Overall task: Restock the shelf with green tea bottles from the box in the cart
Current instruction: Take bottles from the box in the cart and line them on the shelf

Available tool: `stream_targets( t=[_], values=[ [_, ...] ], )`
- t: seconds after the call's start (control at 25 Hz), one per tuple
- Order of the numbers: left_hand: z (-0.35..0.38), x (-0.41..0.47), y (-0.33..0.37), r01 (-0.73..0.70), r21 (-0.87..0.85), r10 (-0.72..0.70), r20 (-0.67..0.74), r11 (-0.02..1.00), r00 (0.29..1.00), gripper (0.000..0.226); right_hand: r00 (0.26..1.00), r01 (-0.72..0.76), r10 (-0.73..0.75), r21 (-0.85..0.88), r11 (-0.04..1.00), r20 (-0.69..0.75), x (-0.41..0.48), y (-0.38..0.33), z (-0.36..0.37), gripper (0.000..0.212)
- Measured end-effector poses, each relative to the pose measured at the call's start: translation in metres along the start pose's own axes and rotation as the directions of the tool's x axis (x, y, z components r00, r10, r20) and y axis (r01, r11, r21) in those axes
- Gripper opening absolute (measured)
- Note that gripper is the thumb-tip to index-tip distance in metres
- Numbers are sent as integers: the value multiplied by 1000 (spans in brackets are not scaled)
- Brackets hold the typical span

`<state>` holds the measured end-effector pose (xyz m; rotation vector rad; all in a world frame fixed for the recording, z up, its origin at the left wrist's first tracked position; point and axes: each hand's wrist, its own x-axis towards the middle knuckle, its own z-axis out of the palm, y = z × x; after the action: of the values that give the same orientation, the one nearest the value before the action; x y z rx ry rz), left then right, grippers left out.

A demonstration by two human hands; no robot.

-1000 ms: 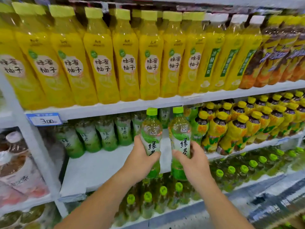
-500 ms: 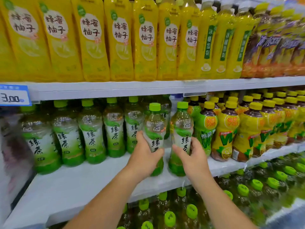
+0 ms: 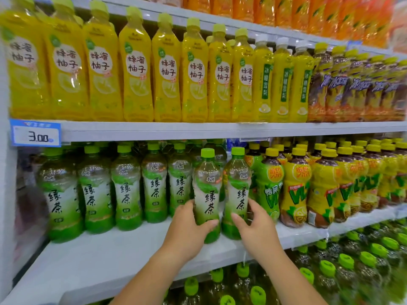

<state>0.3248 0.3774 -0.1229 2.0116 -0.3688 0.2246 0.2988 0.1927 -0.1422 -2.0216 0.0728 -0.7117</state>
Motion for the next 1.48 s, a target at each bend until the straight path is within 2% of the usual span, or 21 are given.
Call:
stream_targets(
  t=[0.12,0.24,0.36,0.44,0.56,0.68,0.8,1.08,1.32,1.48],
  values=[
    [8,5,2,12,-16,-14,-147,1000,989,50,999,-35,36,41,999,-32,11,-1,8,42],
    [19,13,2,-24,54,37,-243,998,969,30,997,-65,67,48,997,-42,26,1,18,32],
    [27,24,2,-15,174,67,-297,985,953,28,995,-76,79,49,996,-55,40,2,27,22],
    [29,35,5,6,292,85,-296,956,952,26,996,-65,68,51,997,-60,48,2,32,20],
    [30,48,9,52,449,79,-269,892,960,42,996,-51,52,10,999,-68,56,2,36,20],
    [32,58,9,74,459,56,-262,885,964,38,998,-27,23,-69,997,-61,64,5,37,22],
    [34,64,8,65,445,61,-264,893,963,35,996,-46,42,-59,997,-80,69,8,40,26],
    [32,73,4,58,606,84,-203,793,976,51,996,-44,33,-148,988,-78,76,16,47,25],
    [34,71,-3,69,602,108,-252,795,962,52,996,-63,54,-129,990,-71,79,20,48,30],
    [39,66,-14,87,665,144,-284,742,948,48,998,-35,27,-119,992,-63,79,22,47,28]
  ],
)
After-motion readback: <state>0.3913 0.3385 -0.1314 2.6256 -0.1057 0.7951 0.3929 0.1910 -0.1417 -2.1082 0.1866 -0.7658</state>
